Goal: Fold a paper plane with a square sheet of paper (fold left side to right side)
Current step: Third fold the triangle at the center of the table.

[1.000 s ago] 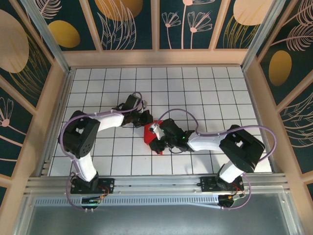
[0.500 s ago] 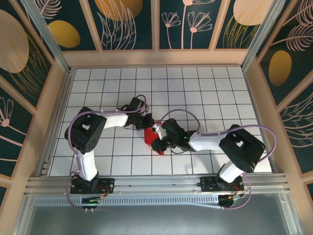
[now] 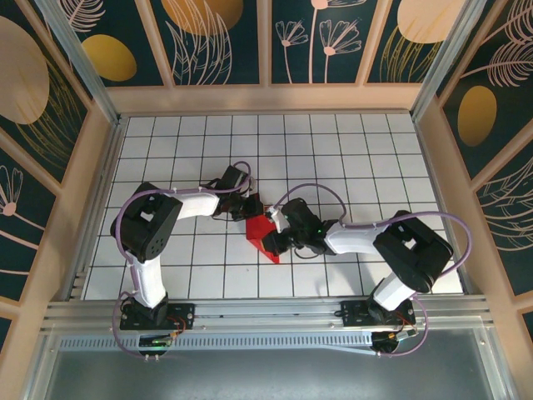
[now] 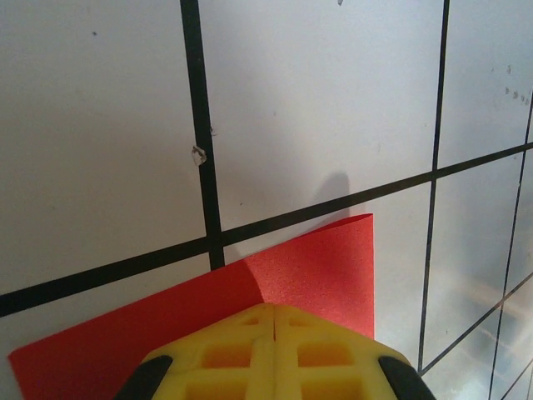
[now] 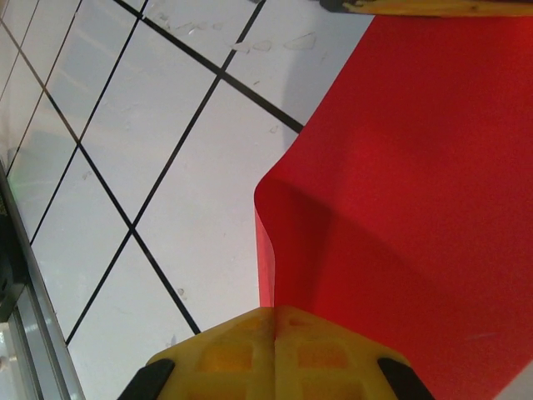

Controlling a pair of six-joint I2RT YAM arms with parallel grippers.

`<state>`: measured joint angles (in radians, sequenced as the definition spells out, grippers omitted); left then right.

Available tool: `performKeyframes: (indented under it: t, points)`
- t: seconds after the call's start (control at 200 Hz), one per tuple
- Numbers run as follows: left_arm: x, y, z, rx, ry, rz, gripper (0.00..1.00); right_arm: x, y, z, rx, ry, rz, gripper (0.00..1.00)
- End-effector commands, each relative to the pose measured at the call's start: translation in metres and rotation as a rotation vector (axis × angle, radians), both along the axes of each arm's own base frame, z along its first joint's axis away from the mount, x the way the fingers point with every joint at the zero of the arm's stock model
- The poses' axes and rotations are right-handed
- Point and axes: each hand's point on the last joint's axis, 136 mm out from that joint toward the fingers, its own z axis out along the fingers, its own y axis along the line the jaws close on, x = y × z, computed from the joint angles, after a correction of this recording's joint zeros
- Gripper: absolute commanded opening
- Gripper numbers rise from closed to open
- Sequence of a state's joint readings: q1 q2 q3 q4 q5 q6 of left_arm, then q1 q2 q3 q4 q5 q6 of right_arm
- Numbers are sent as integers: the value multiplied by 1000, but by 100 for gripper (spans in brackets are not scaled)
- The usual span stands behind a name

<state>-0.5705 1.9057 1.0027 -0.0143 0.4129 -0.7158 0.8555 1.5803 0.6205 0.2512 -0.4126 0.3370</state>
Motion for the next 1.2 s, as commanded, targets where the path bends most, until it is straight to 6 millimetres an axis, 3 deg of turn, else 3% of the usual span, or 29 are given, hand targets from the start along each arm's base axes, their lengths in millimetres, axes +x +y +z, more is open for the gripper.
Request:
performKeyframes:
  t: [0.0,0.585,1.196]
  points:
    - [-10,15,-27,102,32,5,0,9,-7,-2,-15,3,-48,0]
    - [-9,14,-27,109,31,-2,0,31,-22,-13,-102,-5,-135,0]
    - [-10,14,-28,112,32,-2,0,32,-22,-21,-114,2,-136,0]
